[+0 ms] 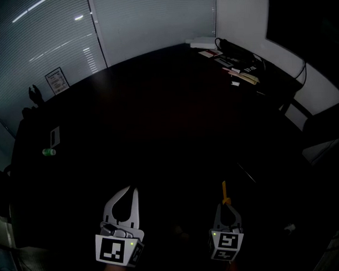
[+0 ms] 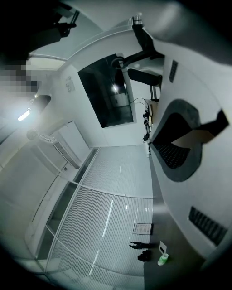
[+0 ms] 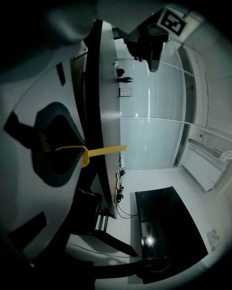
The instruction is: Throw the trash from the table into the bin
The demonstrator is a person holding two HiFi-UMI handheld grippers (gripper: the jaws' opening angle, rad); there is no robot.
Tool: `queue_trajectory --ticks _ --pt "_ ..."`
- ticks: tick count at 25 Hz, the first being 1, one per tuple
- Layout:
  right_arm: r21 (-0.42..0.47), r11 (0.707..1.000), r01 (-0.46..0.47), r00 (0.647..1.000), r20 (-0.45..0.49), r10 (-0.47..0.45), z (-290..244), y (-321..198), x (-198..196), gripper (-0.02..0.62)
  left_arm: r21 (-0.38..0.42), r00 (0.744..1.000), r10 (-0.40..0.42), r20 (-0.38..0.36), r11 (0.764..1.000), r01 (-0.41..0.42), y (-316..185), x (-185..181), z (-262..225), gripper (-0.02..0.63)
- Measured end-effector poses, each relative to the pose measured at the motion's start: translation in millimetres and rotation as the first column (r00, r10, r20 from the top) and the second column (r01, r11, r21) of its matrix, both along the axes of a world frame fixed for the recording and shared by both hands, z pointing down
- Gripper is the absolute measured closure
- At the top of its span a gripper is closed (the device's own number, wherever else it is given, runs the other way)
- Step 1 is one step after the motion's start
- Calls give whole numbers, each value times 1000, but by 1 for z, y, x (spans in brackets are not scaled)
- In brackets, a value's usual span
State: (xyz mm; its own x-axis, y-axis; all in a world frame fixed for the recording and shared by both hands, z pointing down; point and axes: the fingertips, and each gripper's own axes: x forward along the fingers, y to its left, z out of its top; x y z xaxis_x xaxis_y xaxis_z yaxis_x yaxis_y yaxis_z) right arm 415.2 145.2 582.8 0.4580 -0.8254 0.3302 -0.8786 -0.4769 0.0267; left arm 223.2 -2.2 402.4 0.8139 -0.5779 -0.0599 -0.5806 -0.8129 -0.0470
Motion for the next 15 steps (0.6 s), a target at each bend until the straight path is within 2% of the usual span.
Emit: queue_trajectory --ticks 8,15 --pt "-66 997 33 997 78 -28 57 -3 -9 577 -23 999 -30 24 999 30 -4 -9 23 609" --pt "-90 995 39 995 96 -31 79 -5 -10 577 -26 999 -38 36 999 39 -7 -12 32 609"
